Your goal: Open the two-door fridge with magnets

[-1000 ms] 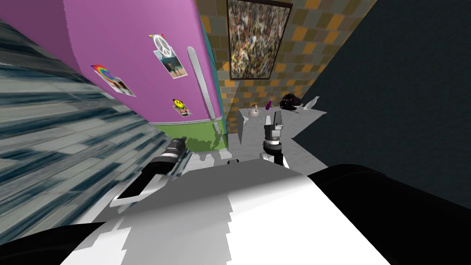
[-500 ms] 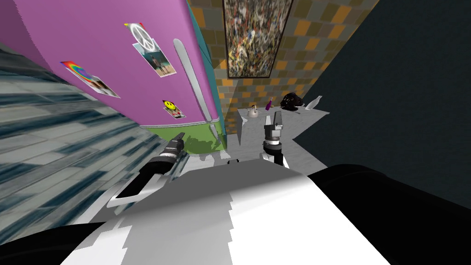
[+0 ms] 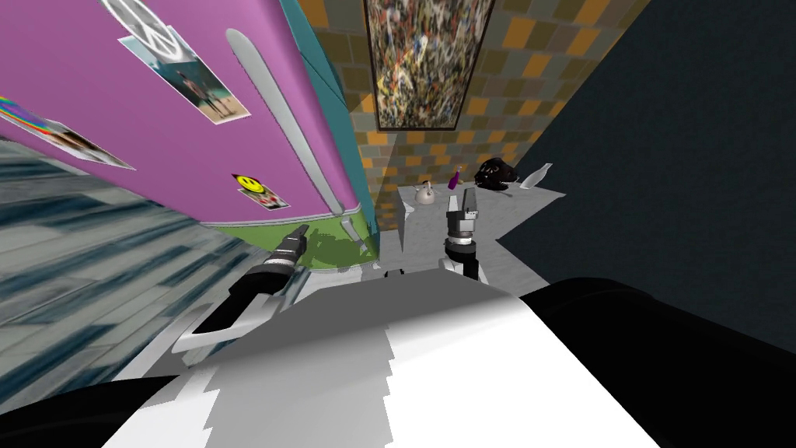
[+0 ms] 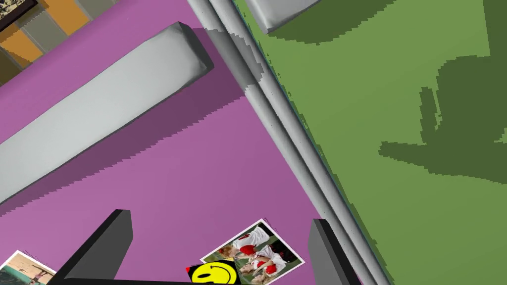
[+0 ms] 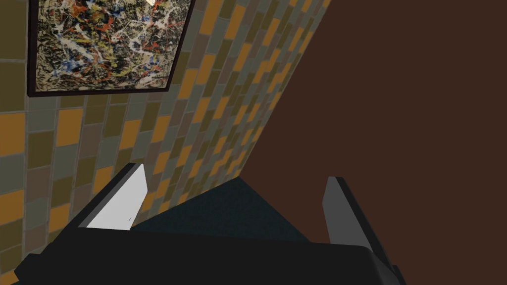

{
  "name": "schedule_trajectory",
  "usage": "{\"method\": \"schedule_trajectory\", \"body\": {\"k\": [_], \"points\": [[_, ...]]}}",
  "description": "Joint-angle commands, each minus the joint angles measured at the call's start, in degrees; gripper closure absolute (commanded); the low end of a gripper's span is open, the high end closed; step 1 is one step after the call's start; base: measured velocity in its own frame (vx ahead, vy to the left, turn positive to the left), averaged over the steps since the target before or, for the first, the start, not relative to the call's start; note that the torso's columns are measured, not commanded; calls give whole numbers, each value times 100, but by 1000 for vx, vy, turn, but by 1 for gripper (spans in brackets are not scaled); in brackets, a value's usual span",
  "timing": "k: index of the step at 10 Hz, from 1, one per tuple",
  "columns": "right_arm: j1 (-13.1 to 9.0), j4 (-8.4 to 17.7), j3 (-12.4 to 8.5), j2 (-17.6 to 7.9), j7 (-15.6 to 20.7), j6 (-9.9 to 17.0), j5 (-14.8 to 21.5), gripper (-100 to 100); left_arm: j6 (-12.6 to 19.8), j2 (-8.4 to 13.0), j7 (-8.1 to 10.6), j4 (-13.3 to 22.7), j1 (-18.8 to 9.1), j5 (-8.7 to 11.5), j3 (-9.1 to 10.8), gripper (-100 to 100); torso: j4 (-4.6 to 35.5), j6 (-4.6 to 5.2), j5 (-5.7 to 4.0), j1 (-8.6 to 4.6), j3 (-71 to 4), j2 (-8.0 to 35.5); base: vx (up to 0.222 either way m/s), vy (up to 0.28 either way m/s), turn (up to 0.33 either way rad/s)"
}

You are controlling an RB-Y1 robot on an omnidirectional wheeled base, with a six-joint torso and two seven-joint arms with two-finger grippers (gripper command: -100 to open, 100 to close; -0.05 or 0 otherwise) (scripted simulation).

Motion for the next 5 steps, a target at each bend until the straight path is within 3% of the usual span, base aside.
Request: {"method": "schedule_trajectory", "body": {"k": [1, 5], "points": [[0, 0, 0, 0, 0, 0, 0, 0, 151, 44, -51, 25, -21, -55, 94, -100, 1, 0, 2, 6, 2, 2, 195, -115, -7], [0, 0, 0, 0, 0, 0, 0, 0, 354, 103, -129, 61, -34, -139, 234, -100, 1, 0, -2, -8, 2, 2, 197, -137, -9]]}}
